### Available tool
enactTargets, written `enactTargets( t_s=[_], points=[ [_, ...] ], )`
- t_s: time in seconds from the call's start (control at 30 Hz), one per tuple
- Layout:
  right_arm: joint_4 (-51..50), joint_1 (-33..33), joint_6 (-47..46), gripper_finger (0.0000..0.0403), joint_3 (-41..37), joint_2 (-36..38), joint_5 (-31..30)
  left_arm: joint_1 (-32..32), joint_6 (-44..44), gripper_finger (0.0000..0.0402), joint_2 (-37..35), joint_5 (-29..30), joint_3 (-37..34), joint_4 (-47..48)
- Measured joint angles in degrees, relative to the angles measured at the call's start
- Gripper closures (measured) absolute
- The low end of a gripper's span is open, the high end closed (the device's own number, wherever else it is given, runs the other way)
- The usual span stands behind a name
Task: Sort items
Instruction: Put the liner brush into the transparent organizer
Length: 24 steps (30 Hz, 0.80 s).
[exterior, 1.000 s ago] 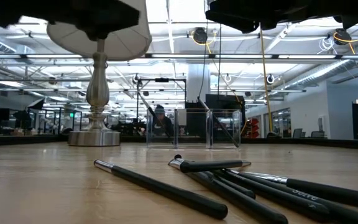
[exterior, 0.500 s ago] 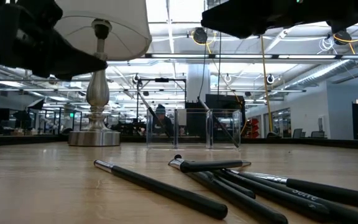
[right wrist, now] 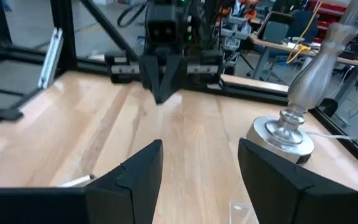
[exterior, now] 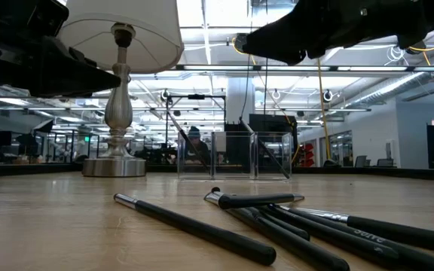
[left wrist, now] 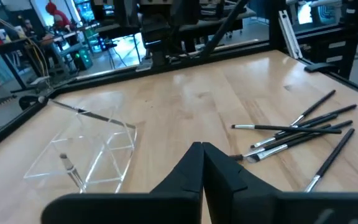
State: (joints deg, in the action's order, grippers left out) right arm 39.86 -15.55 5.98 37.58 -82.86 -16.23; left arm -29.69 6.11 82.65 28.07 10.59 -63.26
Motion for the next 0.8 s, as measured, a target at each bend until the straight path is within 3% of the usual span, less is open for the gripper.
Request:
enactTargets(
  t_s=[0.23, 0.5, 0.6, 0.7, 0.8],
  points=[
    [0.2, 0.0, 0.7, 0.0232, 0.0, -0.3, 0.0, 1.5, -3.1, 0.0373, 0.0, 0.3, 0.0, 0.5],
    [1.9, 0.0, 0.7, 0.0369, 0.0, -0.3, 0.0, -0.6, -4.4, 0.0371, -0.4, 1.0, 0.0, 1.9],
    [1.9, -0.5, 1.6, 0.0397, 0.0, -0.3, 0.0, -5.7, 1.7, 0.0379, -5.1, 7.4, 0.0, -0.1],
    [1.9, -1.1, 2.6, 0.0387, 0.0, -0.3, 0.0, -13.9, 11.1, 0.0396, -13.3, 17.3, 0.0, 1.0],
    [1.9, -1.4, 3.2, 0.0386, 0.0, -0.3, 0.1, -19.7, 19.8, 0.0392, -21.2, 20.8, 0.0, 2.9]
  ],
)
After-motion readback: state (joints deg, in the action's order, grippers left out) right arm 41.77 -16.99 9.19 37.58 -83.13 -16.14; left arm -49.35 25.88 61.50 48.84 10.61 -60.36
